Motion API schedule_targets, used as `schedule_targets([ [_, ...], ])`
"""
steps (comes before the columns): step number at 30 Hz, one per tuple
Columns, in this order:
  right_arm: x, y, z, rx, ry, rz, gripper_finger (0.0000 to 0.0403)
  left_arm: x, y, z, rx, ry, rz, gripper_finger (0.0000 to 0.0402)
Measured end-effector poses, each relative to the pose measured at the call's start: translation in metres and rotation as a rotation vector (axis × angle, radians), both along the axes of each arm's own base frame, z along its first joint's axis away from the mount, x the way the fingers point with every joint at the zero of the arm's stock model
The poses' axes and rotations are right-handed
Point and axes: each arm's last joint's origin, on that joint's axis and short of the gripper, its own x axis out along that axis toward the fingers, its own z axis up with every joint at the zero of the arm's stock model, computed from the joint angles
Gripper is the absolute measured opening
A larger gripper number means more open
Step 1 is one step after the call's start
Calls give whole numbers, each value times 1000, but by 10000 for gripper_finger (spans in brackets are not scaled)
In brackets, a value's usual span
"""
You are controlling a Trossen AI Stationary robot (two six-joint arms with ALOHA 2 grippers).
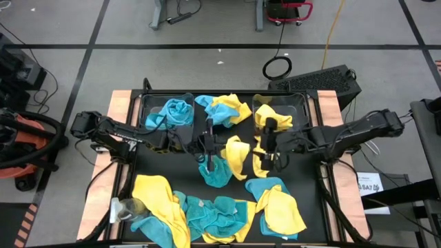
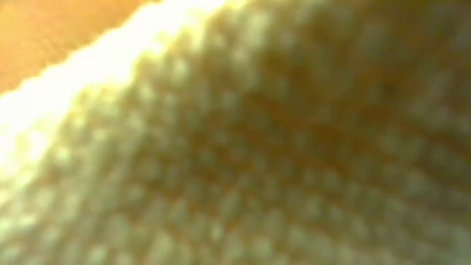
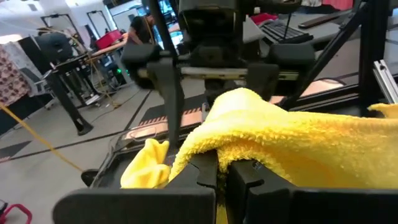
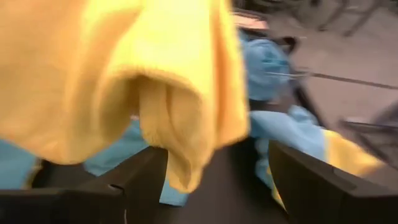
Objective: Sort microfiber towel by color & place in baskets
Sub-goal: Put the yellow microfiber cloth into the right transparent bin
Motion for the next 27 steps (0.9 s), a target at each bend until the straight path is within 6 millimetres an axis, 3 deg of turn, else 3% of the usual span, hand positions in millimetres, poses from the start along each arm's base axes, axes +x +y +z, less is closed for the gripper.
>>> schedule_targets([
  [9,36,2,-21,4,-17,108,270,0,-1,0,-5,-2,-53,4],
  [14,44,1,-21,-36,-66,101,258,0,-4,-2,-4,23,-62,4],
  [18,42,0,-19,-69,-57,86,189,-1,-4,-4,-2,37,-64,4],
  [23,38,-4,-25,-76,18,79,36,0,-4,-3,57,32,-69,21],
  [27,37,-8,-27,-66,41,59,14,0,-4,-3,82,34,-47,61],
])
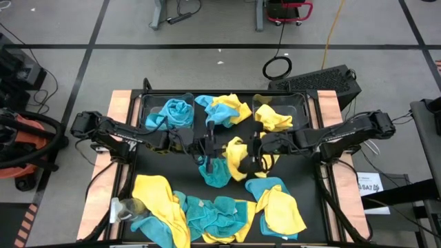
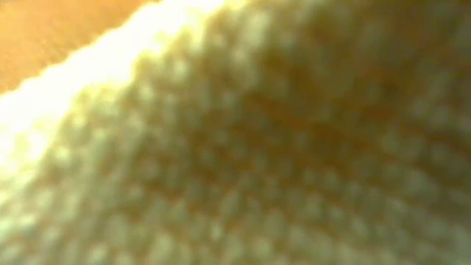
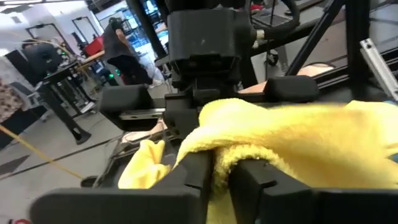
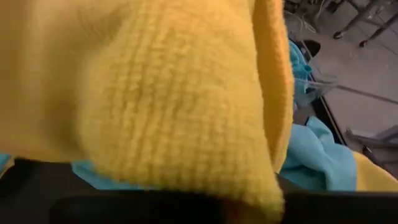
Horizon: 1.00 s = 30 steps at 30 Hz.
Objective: Sort microfiber towel by color & place in baskets
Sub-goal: Put the yellow microfiber cloth into the right transparent bin
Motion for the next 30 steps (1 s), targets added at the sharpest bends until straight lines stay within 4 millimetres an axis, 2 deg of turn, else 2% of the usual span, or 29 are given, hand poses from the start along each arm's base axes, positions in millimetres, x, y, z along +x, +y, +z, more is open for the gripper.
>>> schedule_targets([
  [6,-15,-6,11,-62,8,-80,4,-1,0,-6,13,59,107,166],
  [10,-35,-14,24,-98,7,-170,3,-3,0,-11,-18,111,158,234],
  [13,-55,-24,36,-115,-2,-269,2,-4,1,-16,-56,158,170,265],
  [17,-86,-41,46,-129,8,-432,1,-6,0,-20,-103,196,179,279],
  [22,-115,-64,46,-120,84,-591,1,-7,-9,-22,-130,213,128,280],
  [26,-127,-80,43,-120,154,-707,1,-8,-20,-21,-139,218,56,280],
  [30,-130,-94,37,-131,233,-781,0,-10,-31,-22,-140,224,3,280],
])
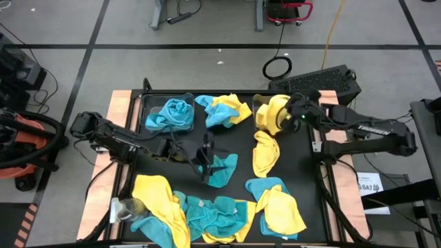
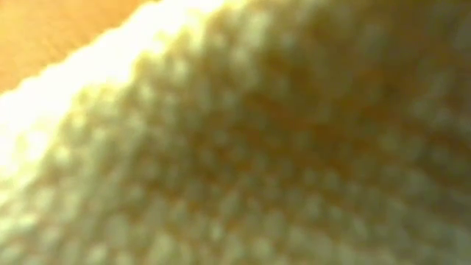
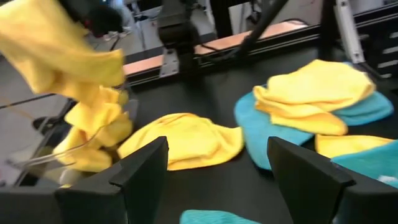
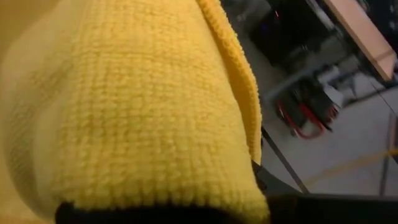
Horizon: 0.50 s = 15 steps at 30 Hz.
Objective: Sort microfiber towel by color & place in baskets
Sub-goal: Put the yellow microfiber cloth into the right transparent bin
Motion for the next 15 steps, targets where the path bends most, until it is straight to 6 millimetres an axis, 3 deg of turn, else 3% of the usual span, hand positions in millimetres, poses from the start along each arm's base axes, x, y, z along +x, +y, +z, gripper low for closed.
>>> schedule_targets([
  [6,3,-27,-12,26,97,-121,0,-2,-10,0,-1,1,-32,280],
  [15,21,-68,-50,227,202,-209,0,-4,-16,-1,1,7,-51,280],
])
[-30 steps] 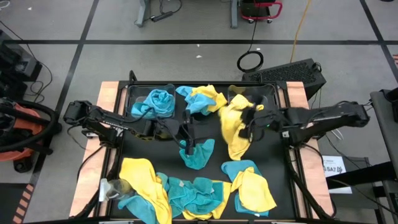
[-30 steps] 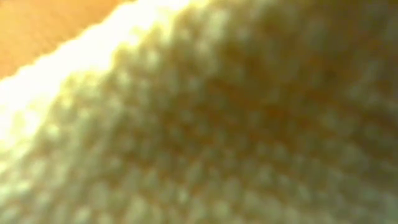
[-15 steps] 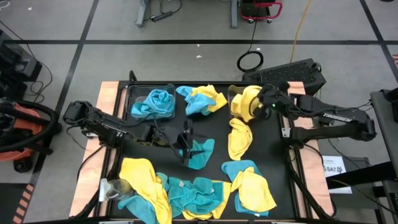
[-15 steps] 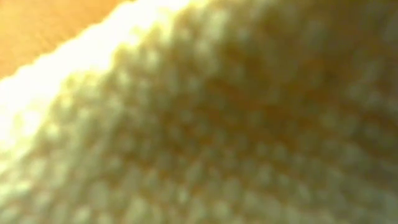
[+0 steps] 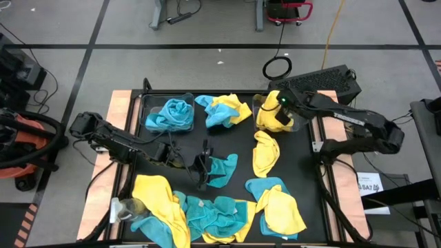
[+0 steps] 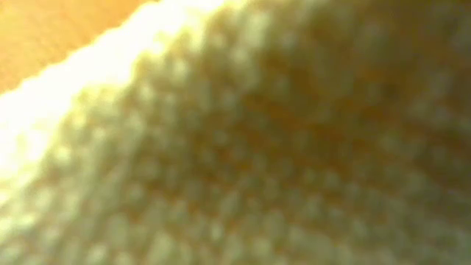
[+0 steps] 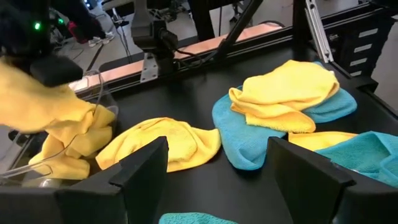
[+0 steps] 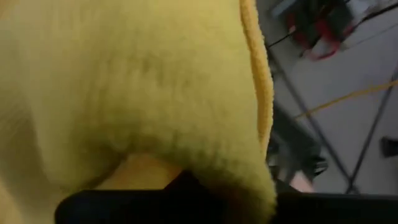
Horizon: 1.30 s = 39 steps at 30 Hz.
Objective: Sort microfiber towel by color & place in baskets
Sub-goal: Put the yellow microfiber cloth into the right transparent bin
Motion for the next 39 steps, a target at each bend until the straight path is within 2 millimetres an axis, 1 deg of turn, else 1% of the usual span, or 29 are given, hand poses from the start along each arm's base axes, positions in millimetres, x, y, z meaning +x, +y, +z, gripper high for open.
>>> schedule_targets([
  [3,7,-10,-14,80,-6,-6,0,0,0,-1,3,9,1,280],
  [7,16,-19,-31,154,24,-8,0,-1,1,-3,8,27,3,281],
  [12,25,-25,-51,254,50,8,1,-2,1,-5,15,49,3,280],
  [18,33,-30,-74,318,110,-7,2,-2,1,-5,17,55,3,280],
  [25,36,-38,-93,488,48,0,3,-2,1,-5,17,55,3,280],
  [29,34,-39,-92,491,38,-2,4,-2,1,-5,17,55,3,280],
  [32,31,-37,-83,464,35,4,4,-2,1,-6,17,58,3,280],
  [34,28,-34,-74,446,16,15,9,-2,1,-6,18,59,3,280],
  [36,23,-31,-65,435,4,21,26,-2,1,-6,18,59,4,280],
  [39,17,-25,-51,413,-28,28,70,-2,1,-6,18,60,4,280],
])
